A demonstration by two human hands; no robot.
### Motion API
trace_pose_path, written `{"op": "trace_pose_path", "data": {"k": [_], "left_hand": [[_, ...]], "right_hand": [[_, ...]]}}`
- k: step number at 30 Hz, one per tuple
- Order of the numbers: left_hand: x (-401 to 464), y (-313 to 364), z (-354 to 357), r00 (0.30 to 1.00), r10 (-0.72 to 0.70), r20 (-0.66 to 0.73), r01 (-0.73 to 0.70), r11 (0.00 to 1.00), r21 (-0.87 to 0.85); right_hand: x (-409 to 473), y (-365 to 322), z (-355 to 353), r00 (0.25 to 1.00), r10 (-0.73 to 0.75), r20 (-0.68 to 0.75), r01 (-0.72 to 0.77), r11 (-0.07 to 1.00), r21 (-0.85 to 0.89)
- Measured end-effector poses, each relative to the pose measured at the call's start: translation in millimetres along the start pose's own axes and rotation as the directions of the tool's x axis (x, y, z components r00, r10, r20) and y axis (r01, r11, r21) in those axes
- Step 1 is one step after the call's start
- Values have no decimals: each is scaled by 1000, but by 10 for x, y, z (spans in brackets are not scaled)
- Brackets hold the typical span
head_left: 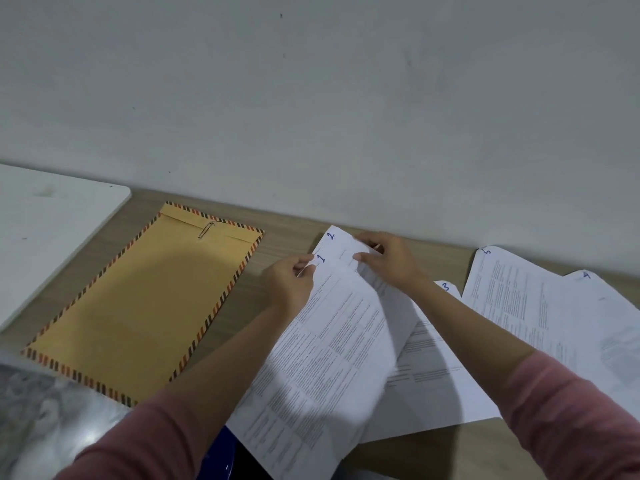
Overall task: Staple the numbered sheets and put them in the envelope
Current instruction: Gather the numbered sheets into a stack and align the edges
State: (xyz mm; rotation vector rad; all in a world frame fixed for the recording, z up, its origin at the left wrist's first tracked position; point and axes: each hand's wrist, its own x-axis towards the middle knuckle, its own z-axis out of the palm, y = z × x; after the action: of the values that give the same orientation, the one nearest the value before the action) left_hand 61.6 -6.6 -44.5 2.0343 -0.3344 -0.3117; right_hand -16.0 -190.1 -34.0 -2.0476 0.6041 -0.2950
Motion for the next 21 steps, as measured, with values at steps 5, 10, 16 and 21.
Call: {"op": "trace_pose_path", "data": {"k": [5,10,16,21], "left_hand": [[39,185,26,998,-25,-57,23,999,-43],[53,302,34,998,-27,-52,24,997,-72],[45,298,42,997,-75,23,77,991,-112],[-36,350,73,996,-76,54,86,973,-216]], "right_hand": [[-66,-44,-52,1000,-5,-23,6,997,80],[-134,-34,-73,999,-42,13,40,994,104],[-201,1,-45,999,-40,-28,44,985,167],[-238,-31,-3,999,-43,-30,48,981,189]]}}
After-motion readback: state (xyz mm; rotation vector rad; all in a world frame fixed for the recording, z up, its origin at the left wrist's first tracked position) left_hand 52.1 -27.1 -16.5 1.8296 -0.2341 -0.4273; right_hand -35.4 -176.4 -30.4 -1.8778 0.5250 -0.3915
